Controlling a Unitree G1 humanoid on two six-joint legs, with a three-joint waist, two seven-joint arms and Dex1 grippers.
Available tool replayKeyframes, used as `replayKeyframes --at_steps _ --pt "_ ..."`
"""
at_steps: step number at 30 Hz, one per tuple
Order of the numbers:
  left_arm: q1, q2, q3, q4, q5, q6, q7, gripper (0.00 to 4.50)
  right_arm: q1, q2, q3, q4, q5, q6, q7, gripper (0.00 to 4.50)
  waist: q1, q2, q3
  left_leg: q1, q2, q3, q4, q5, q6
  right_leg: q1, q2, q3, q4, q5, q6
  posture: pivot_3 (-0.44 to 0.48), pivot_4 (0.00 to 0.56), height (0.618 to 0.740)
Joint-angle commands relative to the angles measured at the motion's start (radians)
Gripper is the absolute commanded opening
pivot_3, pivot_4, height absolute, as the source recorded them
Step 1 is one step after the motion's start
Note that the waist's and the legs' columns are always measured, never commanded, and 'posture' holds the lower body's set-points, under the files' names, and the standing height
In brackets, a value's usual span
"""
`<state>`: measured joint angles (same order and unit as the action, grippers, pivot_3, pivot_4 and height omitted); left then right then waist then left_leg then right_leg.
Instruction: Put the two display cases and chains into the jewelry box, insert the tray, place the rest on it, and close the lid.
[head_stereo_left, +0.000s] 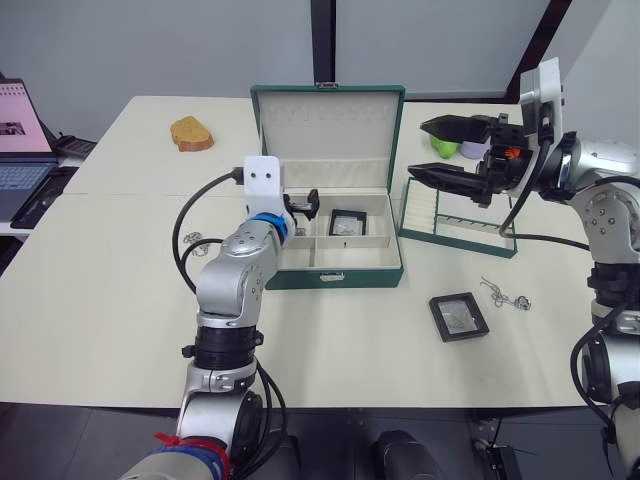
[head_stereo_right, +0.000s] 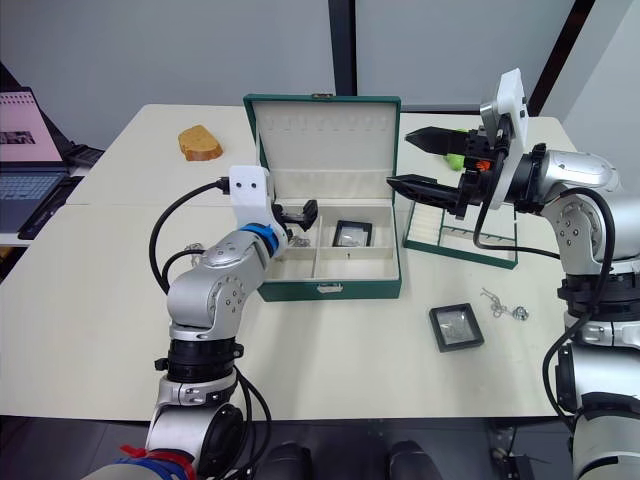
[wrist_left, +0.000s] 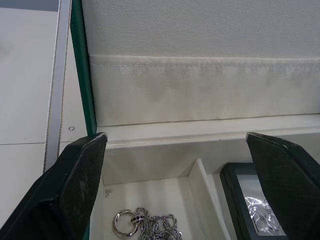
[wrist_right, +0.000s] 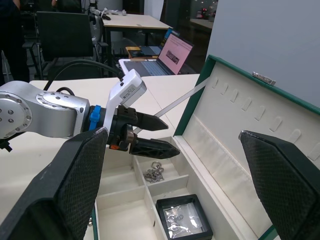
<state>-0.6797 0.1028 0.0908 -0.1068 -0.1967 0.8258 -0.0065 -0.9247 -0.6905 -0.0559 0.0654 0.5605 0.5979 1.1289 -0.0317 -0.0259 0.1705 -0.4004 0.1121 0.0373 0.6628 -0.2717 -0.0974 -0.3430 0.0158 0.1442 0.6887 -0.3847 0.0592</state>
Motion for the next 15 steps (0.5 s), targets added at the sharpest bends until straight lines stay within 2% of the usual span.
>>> replayKeyframes --at_steps 1,8,11,15 --pt "-0.003 0.002 -0.006 -0.020 -0.008 -0.021 -0.023 4.46 -0.018 -0.012 -0.024 -0.026 0.007 -0.009 -0.003 4.50 0.000 0.000 0.000 0.000 0.000 0.000 0.000 0.000 0.000 0.000 0.000 0.000 0.000 0.000 0.000 0.000 0.150 0.740" --pt "-0.005 0.033 0.000 -0.033 -0.042 -0.011 -0.100 4.46 -0.012 -0.018 -0.032 -0.028 0.010 -0.010 -0.003 4.50 0.000 0.000 0.000 0.000 0.000 0.000 0.000 0.000 0.000 0.000 0.000 0.000 0.000 0.000 0.000 0.000 0.150 0.740" --pt "0.012 0.123 0.009 -0.074 -0.088 -0.018 -0.222 4.46 0.013 -0.037 -0.049 -0.042 0.023 0.005 0.002 4.50 -0.002 0.000 0.000 0.000 0.000 0.000 0.000 0.000 0.000 0.000 0.000 0.000 0.000 0.000 0.000 0.000 0.150 0.740" --pt "0.076 0.303 0.091 -0.161 -0.238 -0.026 -0.471 4.46 0.103 -0.100 -0.077 -0.075 0.045 0.031 0.034 4.50 -0.001 0.000 0.000 0.000 0.001 0.000 0.000 0.000 0.000 -0.001 0.000 0.000 0.001 0.000 0.000 0.000 0.150 0.740"
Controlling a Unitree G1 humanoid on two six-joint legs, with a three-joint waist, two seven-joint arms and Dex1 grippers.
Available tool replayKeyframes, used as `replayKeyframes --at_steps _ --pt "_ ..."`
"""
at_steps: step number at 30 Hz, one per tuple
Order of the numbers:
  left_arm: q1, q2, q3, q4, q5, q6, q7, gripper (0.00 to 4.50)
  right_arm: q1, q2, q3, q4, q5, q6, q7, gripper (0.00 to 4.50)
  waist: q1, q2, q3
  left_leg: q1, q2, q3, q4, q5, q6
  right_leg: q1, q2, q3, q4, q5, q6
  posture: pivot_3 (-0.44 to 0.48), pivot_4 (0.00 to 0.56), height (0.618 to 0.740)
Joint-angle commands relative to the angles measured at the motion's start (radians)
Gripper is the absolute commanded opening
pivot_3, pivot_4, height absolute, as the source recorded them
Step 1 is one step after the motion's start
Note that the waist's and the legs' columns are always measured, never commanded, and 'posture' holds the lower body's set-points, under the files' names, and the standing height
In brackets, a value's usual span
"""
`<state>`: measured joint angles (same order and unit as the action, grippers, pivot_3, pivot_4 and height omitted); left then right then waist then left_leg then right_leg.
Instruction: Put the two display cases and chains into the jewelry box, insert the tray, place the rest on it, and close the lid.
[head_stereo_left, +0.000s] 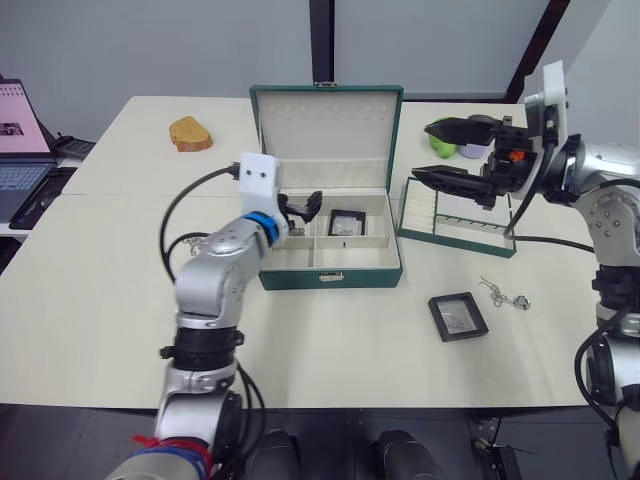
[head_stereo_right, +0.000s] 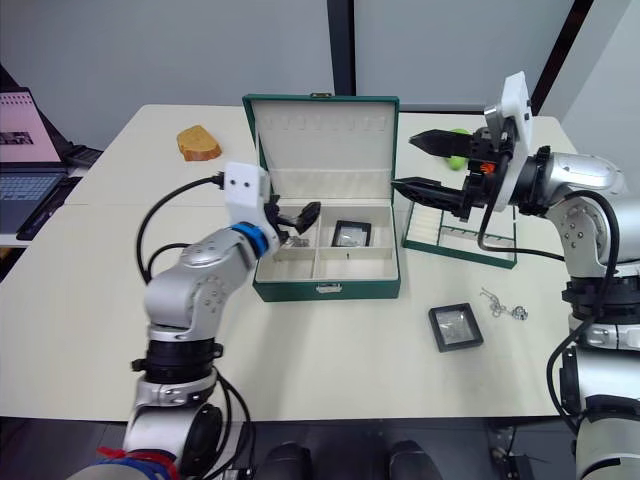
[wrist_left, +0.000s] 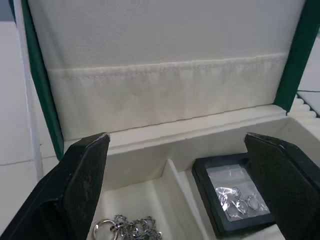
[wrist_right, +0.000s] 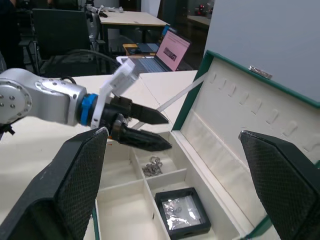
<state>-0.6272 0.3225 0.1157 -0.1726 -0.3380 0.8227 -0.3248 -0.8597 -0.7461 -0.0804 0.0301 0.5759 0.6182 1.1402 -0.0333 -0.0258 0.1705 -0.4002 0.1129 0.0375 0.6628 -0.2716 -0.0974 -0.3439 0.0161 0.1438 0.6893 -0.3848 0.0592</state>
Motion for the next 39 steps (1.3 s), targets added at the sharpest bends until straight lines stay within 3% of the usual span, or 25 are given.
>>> replayKeyframes --at_steps 1,5,9,16,21,27,39 --pt "0.043 0.124 0.085 -0.115 -0.132 -0.020 -0.204 4.46 0.060 -0.060 -0.060 -0.043 0.031 0.012 0.031 4.50 0.000 0.000 0.000 0.000 0.000 0.000 0.000 0.000 0.000 0.000 0.000 0.000 0.000 0.000 0.000 0.000 0.150 0.740" --pt "0.165 0.324 0.200 -0.167 -0.259 0.008 -0.403 4.46 0.178 -0.142 -0.105 -0.048 0.028 0.009 0.069 4.50 0.000 0.001 0.000 0.000 0.000 0.000 0.000 0.000 0.000 0.000 0.000 0.000 0.000 0.000 0.000 0.000 0.150 0.740" --pt "0.279 0.456 0.328 -0.180 -0.363 0.045 -0.505 4.46 0.291 -0.201 -0.159 -0.012 0.013 -0.016 0.092 4.50 0.000 0.001 0.001 0.001 0.000 -0.001 0.000 0.000 0.000 0.000 0.000 -0.001 0.000 0.000 0.000 0.000 0.150 0.740" --pt "0.484 0.582 0.449 -0.076 -0.266 -0.065 -0.526 4.46 0.479 -0.233 -0.243 0.059 -0.031 -0.105 0.077 4.50 0.001 0.001 0.001 0.001 0.000 -0.001 0.000 0.000 0.000 0.001 0.000 -0.001 -0.001 0.000 0.000 0.000 0.150 0.740" --pt "0.606 0.587 0.568 -0.014 -0.208 -0.131 -0.494 4.46 0.601 -0.224 -0.315 0.061 -0.049 -0.145 0.026 4.50 0.000 0.002 0.001 0.001 0.000 -0.001 -0.001 0.000 0.000 0.000 0.000 0.000 -0.001 0.000 0.000 0.000 0.150 0.740" --pt "0.727 0.547 0.604 0.060 -0.140 -0.242 -0.476 4.46 0.710 -0.197 -0.361 0.088 -0.062 -0.182 -0.019 4.50 0.000 0.002 0.001 0.002 0.000 0.001 -0.002 0.000 0.000 0.000 0.000 0.001 0.000 0.000 0.000 0.000 0.150 0.740" --pt "0.729 0.517 0.587 0.144 -0.132 -0.319 -0.443 4.46 0.786 -0.129 -0.354 0.076 -0.070 -0.193 -0.078 4.50 0.001 0.002 0.001 0.003 0.000 0.001 -0.001 0.000 0.000 0.001 0.000 0.001 0.001 0.000 0.000 0.000 0.150 0.740"
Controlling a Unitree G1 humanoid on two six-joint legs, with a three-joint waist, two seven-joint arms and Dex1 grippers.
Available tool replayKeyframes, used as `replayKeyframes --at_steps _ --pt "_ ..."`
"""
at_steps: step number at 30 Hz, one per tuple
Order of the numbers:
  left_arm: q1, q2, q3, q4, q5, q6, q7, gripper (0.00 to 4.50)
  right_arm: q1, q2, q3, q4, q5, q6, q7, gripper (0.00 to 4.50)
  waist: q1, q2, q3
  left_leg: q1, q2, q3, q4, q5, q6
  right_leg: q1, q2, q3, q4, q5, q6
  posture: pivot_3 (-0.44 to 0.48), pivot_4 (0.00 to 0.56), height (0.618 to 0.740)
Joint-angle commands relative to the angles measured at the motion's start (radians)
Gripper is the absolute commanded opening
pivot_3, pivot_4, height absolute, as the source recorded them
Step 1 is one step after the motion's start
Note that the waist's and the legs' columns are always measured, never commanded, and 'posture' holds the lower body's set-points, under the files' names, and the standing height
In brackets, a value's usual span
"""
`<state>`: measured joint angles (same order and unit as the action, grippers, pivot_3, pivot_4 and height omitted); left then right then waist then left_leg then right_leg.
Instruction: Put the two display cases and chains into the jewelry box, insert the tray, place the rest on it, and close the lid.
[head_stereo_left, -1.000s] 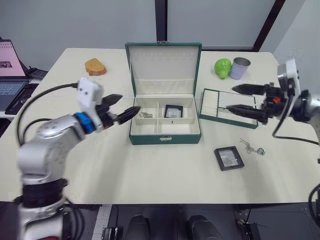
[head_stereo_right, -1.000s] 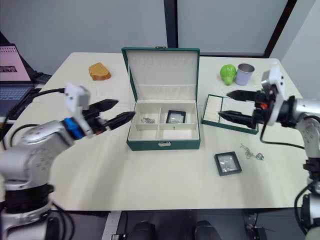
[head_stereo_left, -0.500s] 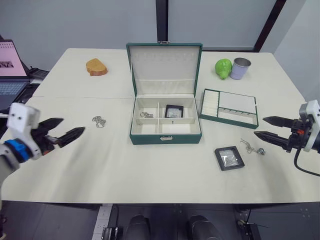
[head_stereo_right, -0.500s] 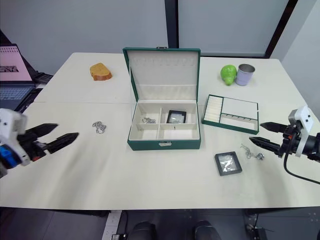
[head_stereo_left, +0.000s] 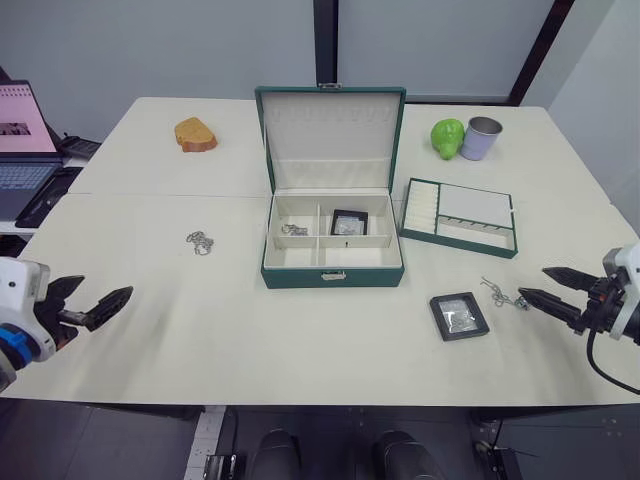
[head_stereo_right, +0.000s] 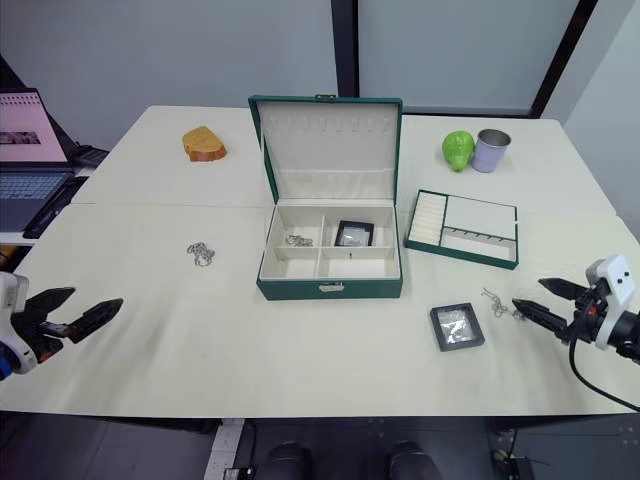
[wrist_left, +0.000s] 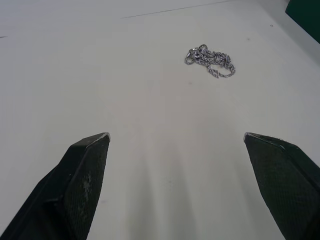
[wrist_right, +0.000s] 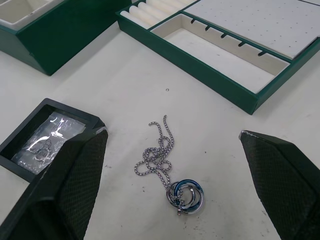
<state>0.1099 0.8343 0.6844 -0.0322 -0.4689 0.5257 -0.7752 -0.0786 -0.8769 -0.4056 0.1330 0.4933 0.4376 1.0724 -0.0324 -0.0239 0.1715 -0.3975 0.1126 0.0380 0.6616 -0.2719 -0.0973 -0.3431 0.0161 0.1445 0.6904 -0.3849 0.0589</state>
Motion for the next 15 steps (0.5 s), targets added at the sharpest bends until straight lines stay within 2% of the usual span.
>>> replayKeyframes --at_steps 1,7,11,15 --pt "-0.012 0.002 0.011 0.002 -0.001 -0.022 0.011 4.46 0.005 0.003 -0.030 -0.034 0.016 -0.009 -0.015 4.50 0.000 0.000 0.000 0.000 0.000 0.000 0.000 0.000 0.000 0.000 0.000 0.000 0.000 0.000 0.000 0.000 0.150 0.740" --pt "-0.053 -0.020 -0.012 0.002 -0.010 -0.010 0.050 4.46 -0.025 0.000 -0.046 -0.140 0.099 0.074 -0.021 4.50 0.000 0.000 0.000 0.000 0.000 0.000 0.000 0.000 0.000 0.000 0.000 0.000 0.001 0.000 0.000 0.000 0.150 0.740" --pt "-0.135 -0.088 -0.052 -0.058 -0.033 0.036 0.145 4.46 -0.195 -0.032 0.008 -0.320 0.253 0.230 -0.027 4.50 -0.002 0.002 0.000 0.000 0.000 0.000 0.001 0.000 0.000 -0.001 0.000 0.000 0.004 0.000 0.000 0.000 0.150 0.740" --pt "-0.190 -0.159 -0.123 -0.111 -0.009 0.044 0.233 4.46 -0.385 -0.017 0.122 -0.401 0.342 0.343 -0.029 4.50 0.000 0.001 0.000 0.000 0.000 -0.002 0.001 0.000 0.000 -0.001 0.001 0.000 0.005 0.000 0.000 0.000 0.150 0.740"
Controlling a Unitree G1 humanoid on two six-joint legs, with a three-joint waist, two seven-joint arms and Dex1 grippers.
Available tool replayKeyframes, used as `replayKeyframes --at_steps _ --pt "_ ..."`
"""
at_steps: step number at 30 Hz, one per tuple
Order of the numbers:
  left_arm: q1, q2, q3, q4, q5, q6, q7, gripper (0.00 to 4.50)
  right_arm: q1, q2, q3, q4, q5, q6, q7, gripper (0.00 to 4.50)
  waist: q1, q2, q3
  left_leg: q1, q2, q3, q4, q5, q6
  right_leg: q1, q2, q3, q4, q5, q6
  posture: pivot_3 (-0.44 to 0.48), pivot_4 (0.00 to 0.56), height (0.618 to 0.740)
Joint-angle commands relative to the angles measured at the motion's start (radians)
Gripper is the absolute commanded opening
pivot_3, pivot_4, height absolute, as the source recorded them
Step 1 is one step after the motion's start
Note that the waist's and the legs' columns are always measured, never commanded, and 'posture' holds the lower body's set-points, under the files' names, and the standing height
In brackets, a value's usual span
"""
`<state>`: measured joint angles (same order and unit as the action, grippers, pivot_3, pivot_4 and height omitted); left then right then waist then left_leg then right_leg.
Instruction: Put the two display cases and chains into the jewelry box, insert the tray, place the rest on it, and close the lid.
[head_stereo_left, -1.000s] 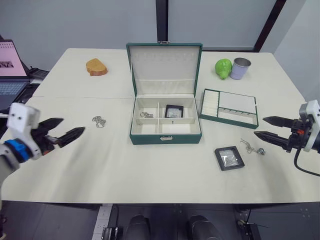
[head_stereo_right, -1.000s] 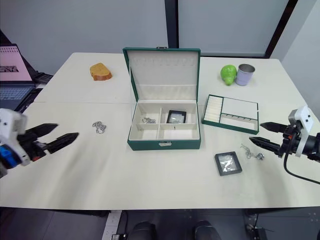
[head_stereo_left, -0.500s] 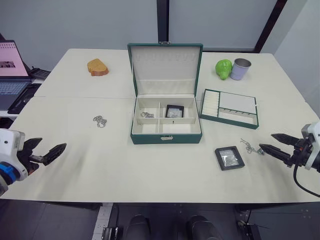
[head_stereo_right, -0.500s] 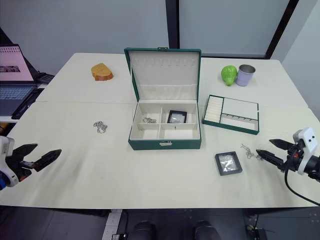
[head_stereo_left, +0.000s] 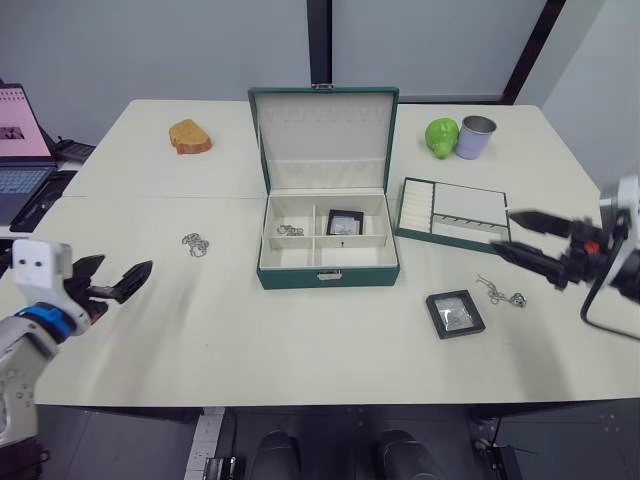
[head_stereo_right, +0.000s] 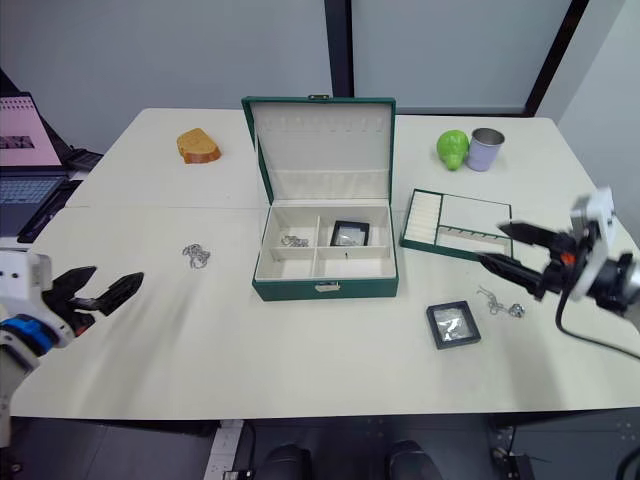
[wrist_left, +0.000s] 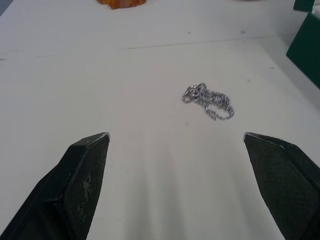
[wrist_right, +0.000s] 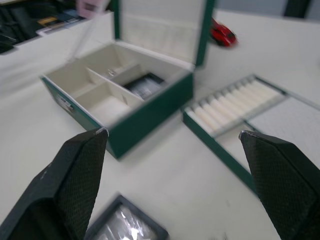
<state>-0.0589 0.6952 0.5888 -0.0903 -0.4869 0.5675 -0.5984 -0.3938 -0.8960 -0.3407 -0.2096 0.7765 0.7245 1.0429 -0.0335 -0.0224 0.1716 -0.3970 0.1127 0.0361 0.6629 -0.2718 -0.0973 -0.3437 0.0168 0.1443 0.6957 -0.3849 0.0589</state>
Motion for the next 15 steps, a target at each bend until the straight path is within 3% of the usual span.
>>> replayKeyframes --at_steps 1,9,15 --pt "-0.039 -0.042 -0.045 -0.063 0.017 0.004 0.089 4.46 -0.122 0.017 0.095 -0.064 0.063 0.065 0.002 4.50 0.001 -0.002 0.000 -0.001 0.000 -0.001 0.000 0.000 0.000 0.000 0.000 -0.001 0.000 0.000 0.000 0.000 0.150 0.740" --pt "-0.180 -0.212 -0.199 -0.036 0.146 -0.001 0.359 4.46 -0.423 0.187 0.368 0.068 -0.080 -0.018 0.033 4.50 0.003 -0.003 -0.001 -0.002 0.000 -0.001 0.002 0.000 0.000 -0.002 -0.001 -0.001 0.001 0.000 0.000 0.000 0.150 0.740" --pt "-0.284 -0.300 -0.214 0.076 0.207 -0.032 0.493 4.46 -0.546 0.282 0.440 0.194 -0.167 -0.090 0.078 4.50 -0.001 -0.004 -0.001 -0.003 0.000 -0.001 0.005 0.000 0.000 -0.005 -0.001 -0.001 0.003 0.000 0.000 0.000 0.150 0.740"
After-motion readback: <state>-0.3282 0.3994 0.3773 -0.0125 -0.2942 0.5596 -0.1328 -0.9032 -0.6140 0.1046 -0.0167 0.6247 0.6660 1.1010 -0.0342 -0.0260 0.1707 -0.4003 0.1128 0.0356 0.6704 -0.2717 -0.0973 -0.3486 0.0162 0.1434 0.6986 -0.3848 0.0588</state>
